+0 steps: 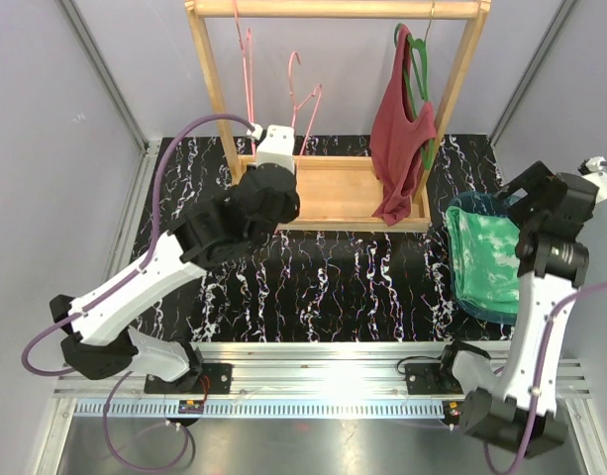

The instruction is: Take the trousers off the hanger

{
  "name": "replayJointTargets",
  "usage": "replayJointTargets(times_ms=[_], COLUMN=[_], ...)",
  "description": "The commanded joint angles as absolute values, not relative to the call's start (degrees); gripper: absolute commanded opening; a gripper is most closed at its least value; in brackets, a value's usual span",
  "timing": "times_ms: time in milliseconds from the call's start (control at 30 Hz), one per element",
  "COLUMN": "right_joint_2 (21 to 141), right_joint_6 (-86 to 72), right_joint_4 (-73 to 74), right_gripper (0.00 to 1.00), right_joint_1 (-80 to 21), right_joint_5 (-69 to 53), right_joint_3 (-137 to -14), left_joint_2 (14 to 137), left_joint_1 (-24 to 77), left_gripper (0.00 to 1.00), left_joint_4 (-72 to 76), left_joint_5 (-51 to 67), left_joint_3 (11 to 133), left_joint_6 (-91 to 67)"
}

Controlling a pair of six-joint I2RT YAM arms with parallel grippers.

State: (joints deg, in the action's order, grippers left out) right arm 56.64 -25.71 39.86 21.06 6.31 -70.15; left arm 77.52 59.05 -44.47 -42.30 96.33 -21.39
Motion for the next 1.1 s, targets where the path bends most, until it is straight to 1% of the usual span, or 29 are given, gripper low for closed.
replayJointTargets(times_ms=[0, 133, 200, 267, 433, 600, 700, 833, 867, 933, 967, 1033, 1067], right_joint_2=[50.48, 45.19, 42.11, 39.66, 38.23, 38.32, 38.49, 40.34, 40.86, 40.78, 40.35, 40.08, 40.08], right_joint_6=[-21.71, -22.14, -23.11, -23.56, -23.03, -23.82, -21.46, -17.23, -16.79, -16.00, -15.91, -15.73, -15.65], right_joint_4=[40.60, 40.61, 39.12, 37.10, 36.39, 35.68, 36.12, 42.08, 42.97, 44.29, 44.56, 44.91, 45.17], right_gripper=[1.00, 0.99, 0.99, 0.99, 0.99, 0.99, 0.99, 1.00, 1.00, 1.00, 0.99, 1.00, 0.99], right_joint_1=[21.01, 20.74, 20.13, 19.25, 16.79, 15.56, 13.02, 9.50, 8.88, 7.82, 7.65, 7.21, 7.03], right_joint_5=[-8.05, -15.81, -20.62, -22.76, -21.53, -26.10, -27.16, -26.11, -25.58, -25.14, -24.79, -24.17, -23.73], right_joint_3=[-72.33, -71.73, -68.58, -66.46, -64.60, -65.48, -66.09, -70.22, -71.01, -72.16, -72.42, -72.42, -72.42], left_joint_2=[78.92, 81.46, 82.96, 84.46, 88.50, 94.83, 98.07, 98.61, 98.70, 98.35, 98.09, 97.39, 97.38], left_joint_1=[56.17, 52.05, 50.28, 48.17, 43.61, 38.69, 37.10, 37.00, 37.00, 37.00, 37.00, 36.91, 36.91], left_gripper=[0.00, 0.00, 0.00, 0.00, 0.00, 0.00, 0.00, 0.00, 0.04, 0.19, 0.23, 0.22, 0.24], left_joint_4=[-40.10, -35.25, -34.72, -33.06, -34.18, -36.73, -39.19, -39.46, -39.98, -40.34, -39.38, -38.24, -38.41], left_joint_5=[-43.34, -40.26, -38.94, -37.28, -35.69, -30.77, -28.39, -26.54, -26.37, -26.45, -26.11, -25.75, -25.75], left_joint_3=[101.42, 103.43, 105.28, 107.31, 113.28, 121.10, 125.05, 124.72, 124.72, 124.02, 123.23, 121.82, 122.08], left_joint_6=[-16.01, -11.08, -9.59, -7.57, -7.64, -8.35, -9.49, -10.37, -10.63, -11.77, -11.95, -12.22, -12.39])
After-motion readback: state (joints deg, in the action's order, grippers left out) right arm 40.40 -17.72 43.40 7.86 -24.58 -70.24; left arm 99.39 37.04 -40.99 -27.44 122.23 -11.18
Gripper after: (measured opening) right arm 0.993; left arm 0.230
